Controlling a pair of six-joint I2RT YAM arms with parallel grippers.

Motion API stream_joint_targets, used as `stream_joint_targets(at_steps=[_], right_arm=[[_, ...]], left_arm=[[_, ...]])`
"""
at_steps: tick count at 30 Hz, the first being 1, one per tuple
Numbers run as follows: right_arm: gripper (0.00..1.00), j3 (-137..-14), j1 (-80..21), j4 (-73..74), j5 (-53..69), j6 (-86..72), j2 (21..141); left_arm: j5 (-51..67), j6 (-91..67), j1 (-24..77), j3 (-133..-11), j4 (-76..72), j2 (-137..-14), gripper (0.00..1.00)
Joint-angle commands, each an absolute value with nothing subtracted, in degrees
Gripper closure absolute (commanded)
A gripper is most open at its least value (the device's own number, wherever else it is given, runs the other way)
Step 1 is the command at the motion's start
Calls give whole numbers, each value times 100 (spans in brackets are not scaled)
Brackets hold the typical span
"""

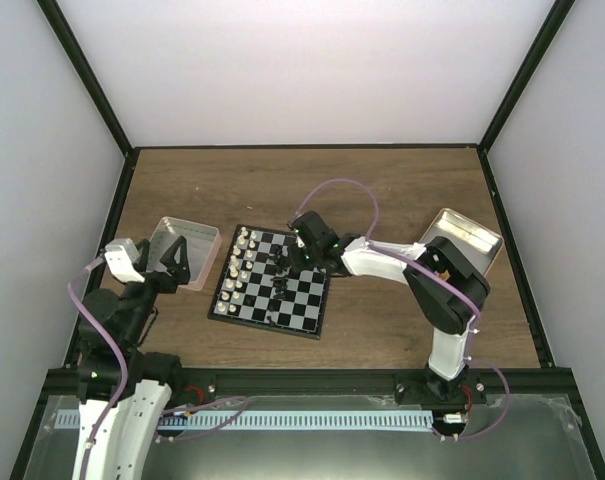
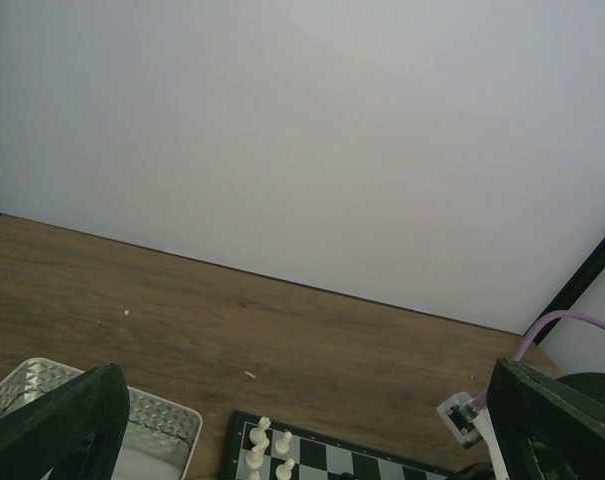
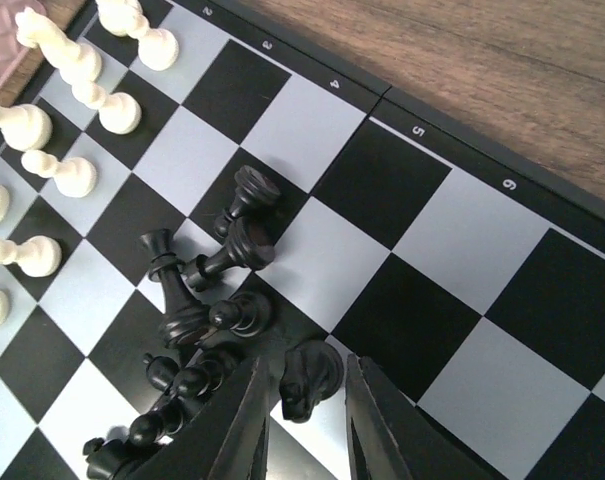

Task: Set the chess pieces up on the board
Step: Pick up the chess piece from the chessboard.

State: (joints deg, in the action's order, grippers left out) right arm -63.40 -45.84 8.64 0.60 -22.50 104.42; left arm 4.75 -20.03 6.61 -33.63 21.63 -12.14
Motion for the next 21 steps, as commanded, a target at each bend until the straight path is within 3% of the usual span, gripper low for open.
stream_joint_targets(at_steps=[1,3,6,8,21], right_arm=[[78,-6635,-4631,1028,-93,-2134,10639],[80,-6636,-4640,1003,-82,-2137,10678],[92,-6636,-4649,983,-87,-2157,10695],[96,-6625,-4649,976,-163,-2173,10645],[99,-5785,-4560,1204,-1415,-2454,9373]], left_arm=[[531,-2075,615,-3301,2101,-1247,0],[540,-2074,611,-3311,2105,-1302,0],[569,-2083,613,-3311,2109,-1343,0],[564,-2091,616,-3301,2104,-1329,0],[572,-2101,606,-3289,2083,-1334,0]])
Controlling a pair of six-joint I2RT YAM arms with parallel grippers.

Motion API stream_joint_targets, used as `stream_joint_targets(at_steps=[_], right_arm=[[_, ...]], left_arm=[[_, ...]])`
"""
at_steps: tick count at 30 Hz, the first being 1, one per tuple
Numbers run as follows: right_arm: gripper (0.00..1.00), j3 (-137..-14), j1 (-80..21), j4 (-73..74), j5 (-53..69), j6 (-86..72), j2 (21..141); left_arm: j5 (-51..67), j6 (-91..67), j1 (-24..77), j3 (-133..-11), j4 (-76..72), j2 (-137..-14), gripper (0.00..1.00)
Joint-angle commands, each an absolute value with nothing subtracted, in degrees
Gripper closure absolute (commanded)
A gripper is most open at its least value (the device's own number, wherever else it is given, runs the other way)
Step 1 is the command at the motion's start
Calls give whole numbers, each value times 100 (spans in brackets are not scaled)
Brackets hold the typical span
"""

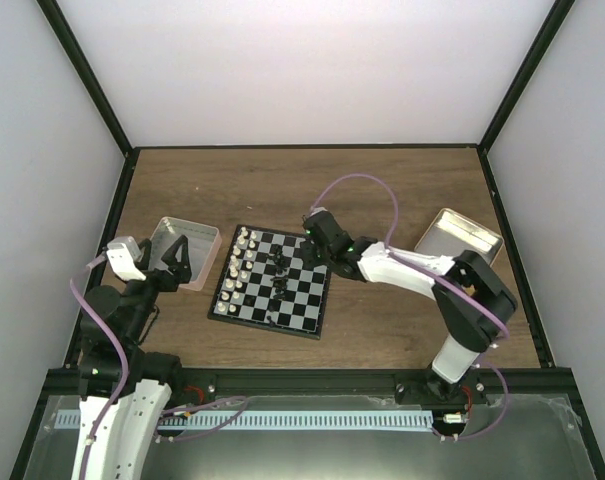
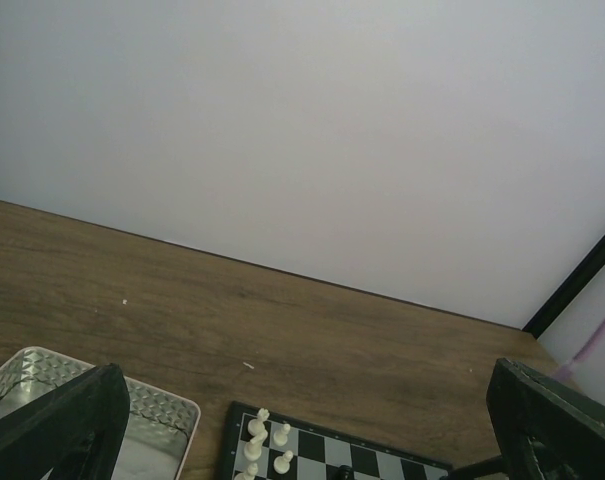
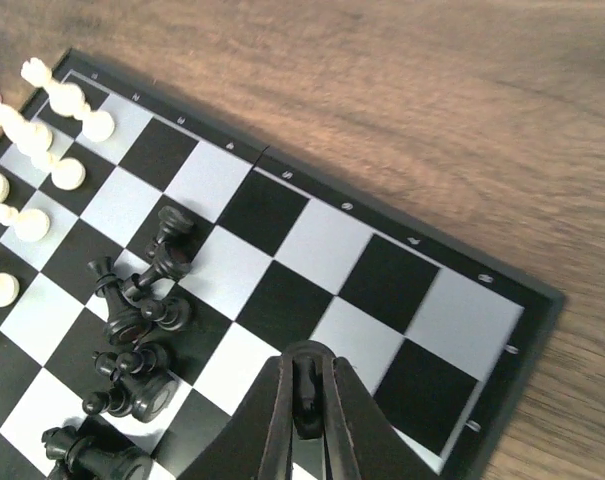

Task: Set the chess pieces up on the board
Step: Pick up the chess piece from the chessboard, then place the chess piece on the chessboard.

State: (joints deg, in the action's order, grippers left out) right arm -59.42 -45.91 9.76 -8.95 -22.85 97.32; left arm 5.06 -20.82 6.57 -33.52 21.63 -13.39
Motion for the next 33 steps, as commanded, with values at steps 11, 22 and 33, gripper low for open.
stream_joint_targets(at_steps=[11,22,33], right_arm=[[99,-5599,-4388,1510,-1394,-2738,9501],[99,-5734,-4377,1526,-1551,-2718,9857],[99,-5800,-4377,1537,-1591,-2697,10057]], left_arm=[[554,-2118,606,-3283,2085,-1420,0],[550,-2118,606,-3284,2083,-1441,0],[538,-2118,606,-3285,2083,-1448,0]])
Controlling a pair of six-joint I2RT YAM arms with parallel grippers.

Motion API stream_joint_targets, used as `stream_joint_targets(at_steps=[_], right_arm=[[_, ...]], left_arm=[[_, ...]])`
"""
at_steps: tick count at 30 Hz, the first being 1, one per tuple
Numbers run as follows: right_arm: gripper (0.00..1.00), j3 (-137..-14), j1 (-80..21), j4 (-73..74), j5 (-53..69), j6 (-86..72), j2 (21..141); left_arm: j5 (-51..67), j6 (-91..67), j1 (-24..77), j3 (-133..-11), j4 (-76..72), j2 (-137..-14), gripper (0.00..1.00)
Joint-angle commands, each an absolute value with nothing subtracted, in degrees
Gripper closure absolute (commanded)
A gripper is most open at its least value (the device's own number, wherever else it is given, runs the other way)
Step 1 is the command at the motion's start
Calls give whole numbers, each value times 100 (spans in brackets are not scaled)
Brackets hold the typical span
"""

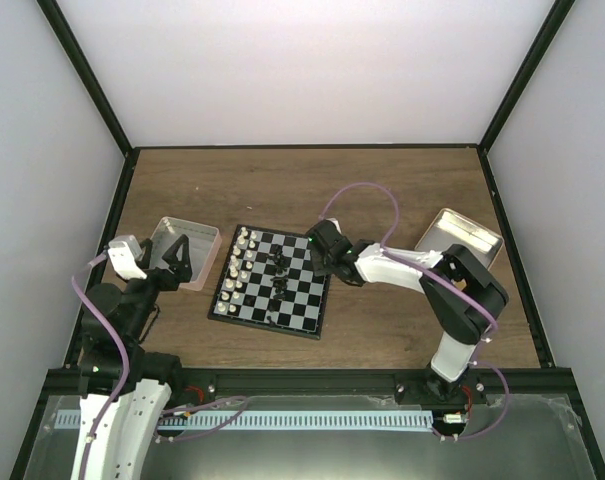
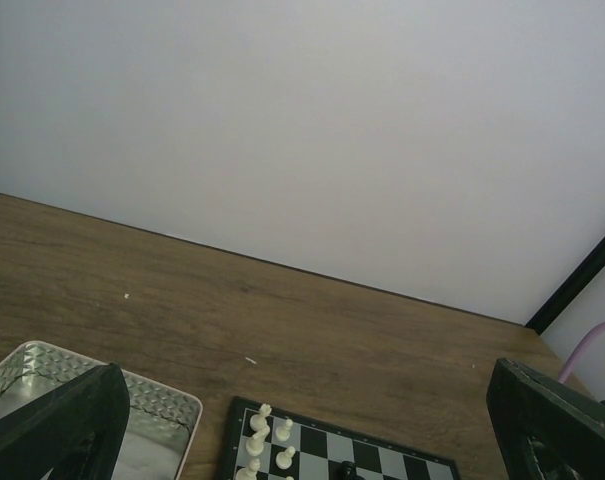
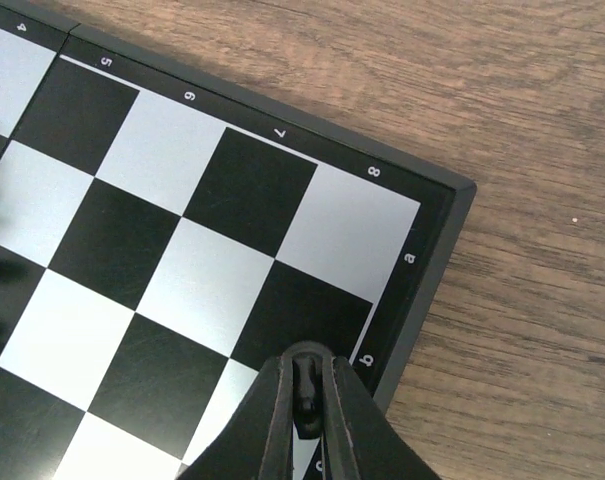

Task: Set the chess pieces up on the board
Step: Place the chess piece on the chessboard.

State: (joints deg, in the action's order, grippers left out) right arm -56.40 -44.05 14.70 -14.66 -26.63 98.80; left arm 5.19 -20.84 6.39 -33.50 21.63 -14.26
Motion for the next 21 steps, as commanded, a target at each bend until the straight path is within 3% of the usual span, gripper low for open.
stream_joint_targets(at_steps=[1,17,21], right_arm=[[99,-5812,-4378,1530,-1590,-2686,10086],[98,-5896,-4376,1728,-1705,-2680,10204],[88,-5934,-4381,1765,-1658,-2677,10179]], left_arm=[[549,-2118,605,-3282,2083,-1448,0],[545,-2118,606,-3274,2080,-1455,0],[555,-2116,599,-3278,2074,-1463,0]])
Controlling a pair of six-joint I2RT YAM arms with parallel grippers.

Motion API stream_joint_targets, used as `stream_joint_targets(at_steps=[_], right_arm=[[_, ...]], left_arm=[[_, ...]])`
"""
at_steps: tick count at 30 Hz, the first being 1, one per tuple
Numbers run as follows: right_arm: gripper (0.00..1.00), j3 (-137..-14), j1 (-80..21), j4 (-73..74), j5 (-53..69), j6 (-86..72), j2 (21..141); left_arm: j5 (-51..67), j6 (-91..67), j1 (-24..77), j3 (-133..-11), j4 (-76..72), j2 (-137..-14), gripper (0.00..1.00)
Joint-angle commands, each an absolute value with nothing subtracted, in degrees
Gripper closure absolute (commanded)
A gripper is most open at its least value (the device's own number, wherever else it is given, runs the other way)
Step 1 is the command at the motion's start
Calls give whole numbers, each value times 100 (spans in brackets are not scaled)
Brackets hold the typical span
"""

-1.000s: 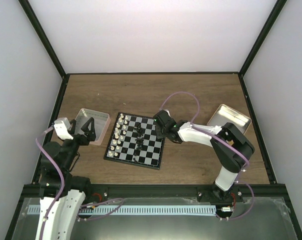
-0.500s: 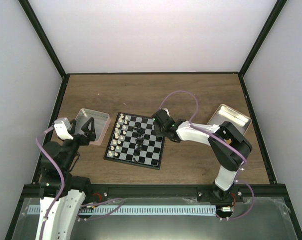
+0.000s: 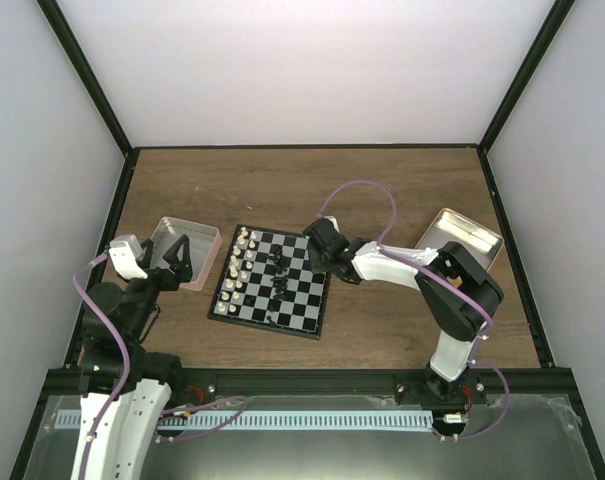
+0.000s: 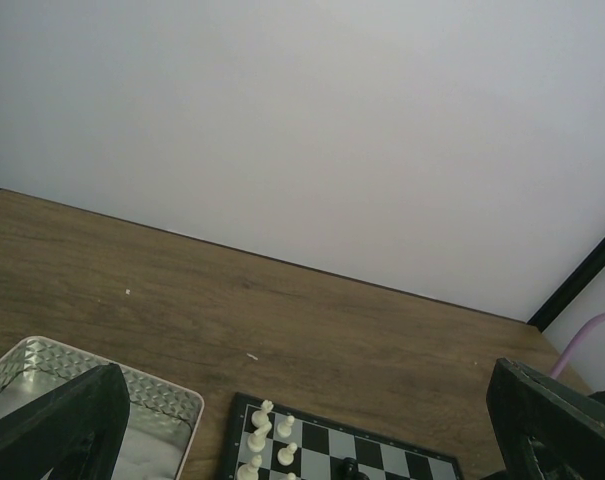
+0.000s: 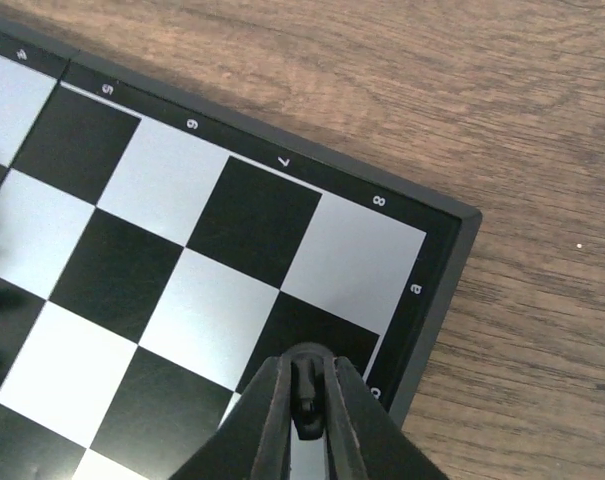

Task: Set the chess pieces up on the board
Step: Place the chess piece on the chessboard, then pick up the chess piece from the chessboard.

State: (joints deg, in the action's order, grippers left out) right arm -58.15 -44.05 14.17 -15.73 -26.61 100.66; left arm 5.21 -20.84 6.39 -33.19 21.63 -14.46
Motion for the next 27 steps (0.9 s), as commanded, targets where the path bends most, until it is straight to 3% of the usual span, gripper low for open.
stream_joint_targets(at_steps=[1,5,9,27], right_arm=[[84,-5943,-4379,1754,-1610,-2679,10148],[65,-6050,-4380,1758,-1490,-2749,9842],[57,-6286,-4373,1848,-1451,-2775,9583],[55,-6473,-5134,1971,-353,-2648,9431]], left_arm=[[554,-2118,598,-3276,2072,-1461,0],[568,-2118,598,-3278,2074,-1470,0],[545,-2118,597,-3276,2082,-1482,0],[526,-2144,597,-3271,2092,-1492,0]])
